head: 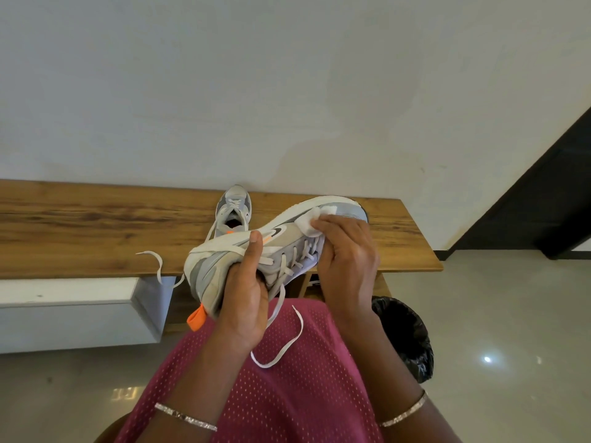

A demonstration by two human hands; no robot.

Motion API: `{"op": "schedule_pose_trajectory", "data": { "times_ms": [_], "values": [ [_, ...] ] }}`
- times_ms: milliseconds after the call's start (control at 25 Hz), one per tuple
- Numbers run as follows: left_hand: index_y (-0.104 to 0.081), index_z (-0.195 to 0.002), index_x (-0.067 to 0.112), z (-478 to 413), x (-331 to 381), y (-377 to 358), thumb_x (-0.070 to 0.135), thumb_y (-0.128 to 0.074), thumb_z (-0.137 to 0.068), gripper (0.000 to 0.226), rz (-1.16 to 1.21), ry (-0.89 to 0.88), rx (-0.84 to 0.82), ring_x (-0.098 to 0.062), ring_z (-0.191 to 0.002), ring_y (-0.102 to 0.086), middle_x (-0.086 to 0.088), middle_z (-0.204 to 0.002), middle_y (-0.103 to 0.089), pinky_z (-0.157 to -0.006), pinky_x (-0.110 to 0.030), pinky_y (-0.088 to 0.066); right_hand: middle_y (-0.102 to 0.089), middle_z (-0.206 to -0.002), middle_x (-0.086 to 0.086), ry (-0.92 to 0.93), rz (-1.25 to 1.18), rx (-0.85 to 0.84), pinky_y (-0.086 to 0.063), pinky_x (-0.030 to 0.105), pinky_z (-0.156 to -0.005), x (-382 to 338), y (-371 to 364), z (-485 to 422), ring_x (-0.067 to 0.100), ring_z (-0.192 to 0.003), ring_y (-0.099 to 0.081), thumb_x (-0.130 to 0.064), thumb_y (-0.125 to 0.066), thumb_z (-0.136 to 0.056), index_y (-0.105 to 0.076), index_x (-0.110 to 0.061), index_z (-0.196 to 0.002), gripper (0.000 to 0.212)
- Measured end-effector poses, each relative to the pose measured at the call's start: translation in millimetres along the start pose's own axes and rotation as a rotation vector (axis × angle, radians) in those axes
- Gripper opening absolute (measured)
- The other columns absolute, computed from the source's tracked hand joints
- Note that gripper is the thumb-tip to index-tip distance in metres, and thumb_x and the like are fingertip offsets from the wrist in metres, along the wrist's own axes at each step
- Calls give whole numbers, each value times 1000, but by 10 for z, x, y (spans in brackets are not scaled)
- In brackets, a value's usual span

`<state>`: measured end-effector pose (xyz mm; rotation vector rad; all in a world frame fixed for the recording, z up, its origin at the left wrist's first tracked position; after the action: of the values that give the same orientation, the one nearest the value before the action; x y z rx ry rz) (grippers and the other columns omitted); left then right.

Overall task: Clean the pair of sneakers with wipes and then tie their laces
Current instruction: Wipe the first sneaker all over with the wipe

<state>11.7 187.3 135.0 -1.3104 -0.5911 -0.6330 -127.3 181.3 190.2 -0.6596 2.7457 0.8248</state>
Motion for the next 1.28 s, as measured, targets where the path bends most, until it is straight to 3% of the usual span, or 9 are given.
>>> {"op": "schedule_pose_trajectory", "data": {
  "times_ms": [120,280,440,480,560,920,1000,1160,1280],
  "values": [
    [-56,-137,4,0,-29,50,51,-59,-90,66,72,100,-3,-30,-124,-61,-19,-133,-63,-101,-40,-50,-74,-98,7,48,-116,-28,-52,23,-84,-257,-14,231,19,-95,-66,-11,-46,-100,-77,-4,-96,32],
    [-55,-137,3,14,-56,91,53,-60,-89,70,98,143,-1,-31,-125,-61,-21,-134,-62,-105,-40,-46,-74,-99,10,156,-177,-72,-55,31,-84,-400,-26,381,24,-94,-67,-21,-38,-106,-77,-1,-96,45],
    [-57,-134,4,31,-4,-6,48,-49,-95,60,12,59,-12,-29,-118,-65,-17,-125,-69,-100,-41,-52,-74,-97,12,89,-4,-16,-51,23,-87,-51,-13,122,25,-93,-67,1,-69,-88,-77,0,-94,9],
    [-56,-135,4,29,-7,-13,48,-48,-95,60,-3,48,-7,-29,-119,-65,-17,-126,-69,-103,-43,-49,-74,-97,11,24,17,-7,-47,19,-89,38,-12,72,24,-93,-67,7,-72,-82,-77,-1,-94,15],
    [-56,-136,4,33,-16,-22,48,-47,-97,59,-9,48,-6,-30,-120,-64,-18,-127,-68,-105,-44,-46,-74,-97,10,-33,1,2,-45,18,-89,51,-3,72,23,-93,-67,11,-65,-82,-76,-2,-94,21],
    [-59,-134,4,32,-60,147,51,-58,-88,65,119,168,28,-28,-117,-66,-18,-127,-67,-96,-36,-54,-70,-110,12,97,-139,-109,-51,30,-94,-502,-89,541,24,-105,-62,-18,-37,-106,-73,0,-110,40],
    [-63,-129,4,50,-47,97,49,-53,-92,59,51,132,21,-28,-115,-67,-19,-124,-69,-95,-39,-52,-71,-108,13,96,-58,-86,-52,28,-90,-347,-77,411,25,-102,-62,-11,-42,-103,-74,0,-108,34],
    [-55,-137,2,35,-46,64,50,-55,-94,65,26,63,17,-34,-126,-59,-21,-132,-64,-114,-51,-38,-73,-102,9,-48,22,-14,-54,30,-81,113,-19,79,22,-97,-62,-3,-53,-89,-76,-3,-101,26],
    [-58,-134,1,38,-66,65,51,-55,-93,64,22,102,30,-33,-118,-64,-22,-126,-67,-104,-47,-49,-73,-100,7,-47,-56,-33,-55,27,-83,21,-53,200,19,-96,-65,1,-64,-88,-76,-4,-100,18]
  ]
}}
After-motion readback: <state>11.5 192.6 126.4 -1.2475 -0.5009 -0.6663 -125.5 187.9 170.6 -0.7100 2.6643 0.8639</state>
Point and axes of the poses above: each hand's wrist, its own z-axis away from the middle knuckle, its own y-axis out of the back of the hand, x = y × z, the point moved 5 cm from there along -z, towards the middle knuckle
